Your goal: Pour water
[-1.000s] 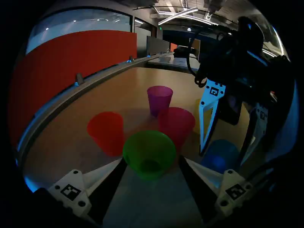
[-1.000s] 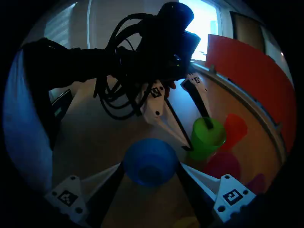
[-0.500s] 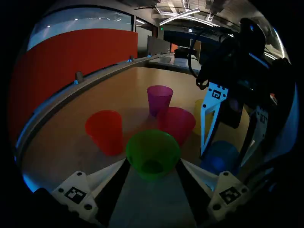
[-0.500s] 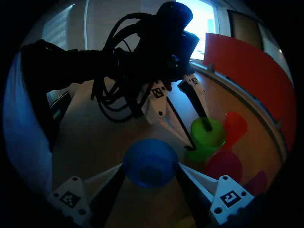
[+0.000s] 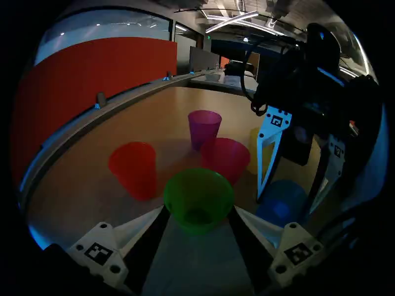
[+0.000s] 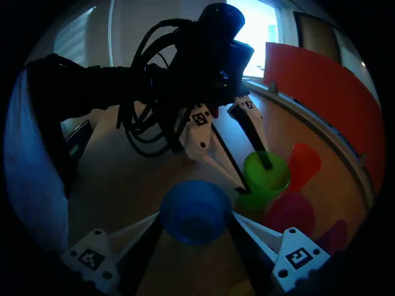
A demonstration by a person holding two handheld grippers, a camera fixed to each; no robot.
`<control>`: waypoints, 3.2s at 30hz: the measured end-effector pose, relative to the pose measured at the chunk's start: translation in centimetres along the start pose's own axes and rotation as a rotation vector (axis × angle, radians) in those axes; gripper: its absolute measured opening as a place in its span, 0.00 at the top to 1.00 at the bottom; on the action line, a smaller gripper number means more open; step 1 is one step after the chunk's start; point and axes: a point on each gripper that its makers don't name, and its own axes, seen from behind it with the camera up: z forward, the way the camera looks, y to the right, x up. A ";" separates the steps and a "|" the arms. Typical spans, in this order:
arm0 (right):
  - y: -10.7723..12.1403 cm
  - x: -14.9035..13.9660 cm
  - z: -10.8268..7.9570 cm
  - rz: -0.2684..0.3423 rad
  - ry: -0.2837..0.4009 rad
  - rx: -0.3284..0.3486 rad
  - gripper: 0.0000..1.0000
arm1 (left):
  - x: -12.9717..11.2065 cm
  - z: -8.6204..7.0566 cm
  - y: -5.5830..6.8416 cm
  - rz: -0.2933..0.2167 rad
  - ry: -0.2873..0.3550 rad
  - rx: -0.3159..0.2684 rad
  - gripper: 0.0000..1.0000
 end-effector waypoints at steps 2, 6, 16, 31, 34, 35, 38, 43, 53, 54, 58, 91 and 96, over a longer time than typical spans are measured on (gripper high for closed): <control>0.0 0.0 -0.1 0.005 0.002 0.000 0.09 | 0.0 -0.1 0.1 -0.002 0.003 -0.003 0.17; 0.0 -0.2 -0.3 0.003 0.002 0.000 0.09 | 0.1 -0.3 0.3 -0.008 0.008 -0.007 0.17; 0.1 -0.4 -1.0 -0.002 0.008 -0.007 0.09 | 0.3 -0.9 0.3 -0.017 0.018 0.000 0.17; 0.8 1.8 -3.8 0.023 0.095 -0.049 0.09 | 2.3 -3.4 0.5 -0.041 0.073 0.049 0.17; 1.2 2.5 -4.6 0.026 0.120 -0.066 0.09 | 3.0 -4.2 0.6 -0.044 0.093 0.066 0.17; 1.3 2.7 -4.9 0.026 0.128 -0.073 0.09 | 3.2 -4.5 0.6 -0.045 0.101 0.070 0.17; 1.7 3.4 -5.9 0.027 0.153 -0.095 0.09 | 4.1 -5.4 0.5 -0.054 0.129 0.091 0.17; 2.2 4.5 -7.6 0.032 0.194 -0.127 0.09 | 5.5 -7.1 0.3 -0.069 0.176 0.132 0.17; 3.5 6.0 -10.6 0.057 0.270 -0.192 0.09 | 7.4 -10.5 0.6 -0.074 0.250 0.200 0.17; 3.6 6.2 -11.0 0.061 0.279 -0.199 0.09 | 7.6 -10.8 0.6 -0.075 0.260 0.208 0.17; 4.1 6.9 -12.1 0.066 0.311 -0.225 0.09 | 8.3 -11.8 0.9 -0.076 0.297 0.229 0.17; 5.8 10.6 -15.7 0.049 0.459 -0.331 0.09 | 13.0 -14.7 2.8 -0.085 0.541 0.311 0.17; 5.9 11.2 -15.8 0.044 0.477 -0.333 0.10 | 13.1 -14.6 3.0 -0.082 0.539 0.304 0.17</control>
